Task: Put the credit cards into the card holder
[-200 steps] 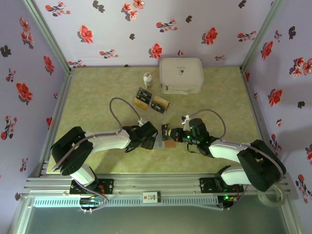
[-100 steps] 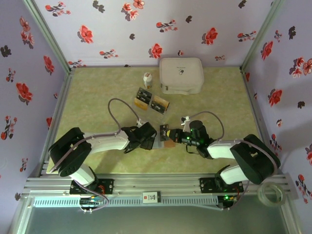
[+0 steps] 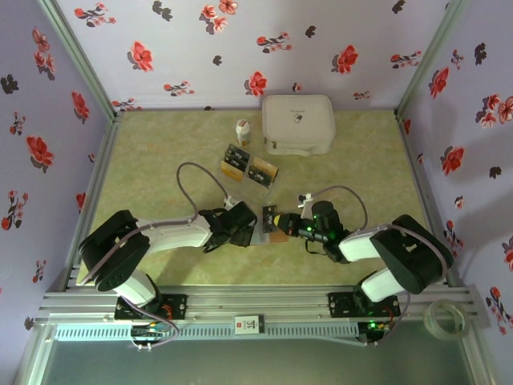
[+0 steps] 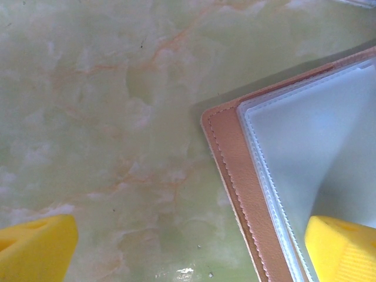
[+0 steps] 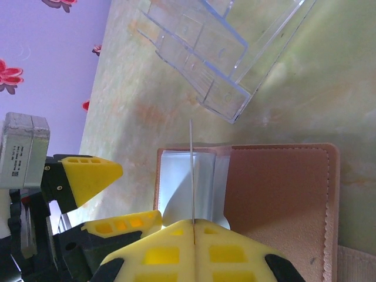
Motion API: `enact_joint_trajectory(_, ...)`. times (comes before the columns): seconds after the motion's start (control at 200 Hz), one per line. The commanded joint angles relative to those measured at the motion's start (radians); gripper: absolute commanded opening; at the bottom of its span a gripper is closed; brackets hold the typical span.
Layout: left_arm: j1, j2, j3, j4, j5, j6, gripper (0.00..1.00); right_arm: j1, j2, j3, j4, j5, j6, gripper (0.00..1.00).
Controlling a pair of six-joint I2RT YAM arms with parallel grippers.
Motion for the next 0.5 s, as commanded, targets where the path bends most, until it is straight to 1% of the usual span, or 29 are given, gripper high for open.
enact_joint_trajectory(0.0,0.004,-0.005,-0.026,-0.042,-0.028,-0.017,1.00,0.009,0.025,-0.014,0.071,-0.003,0.013,0.00)
enact_joint_trajectory(0.495,0.004,-0.006,-0.034,-0.034,-0.028,-0.018,1.00,0.015,0.150,-0.015,0.214,-0.028,0.049,0.00)
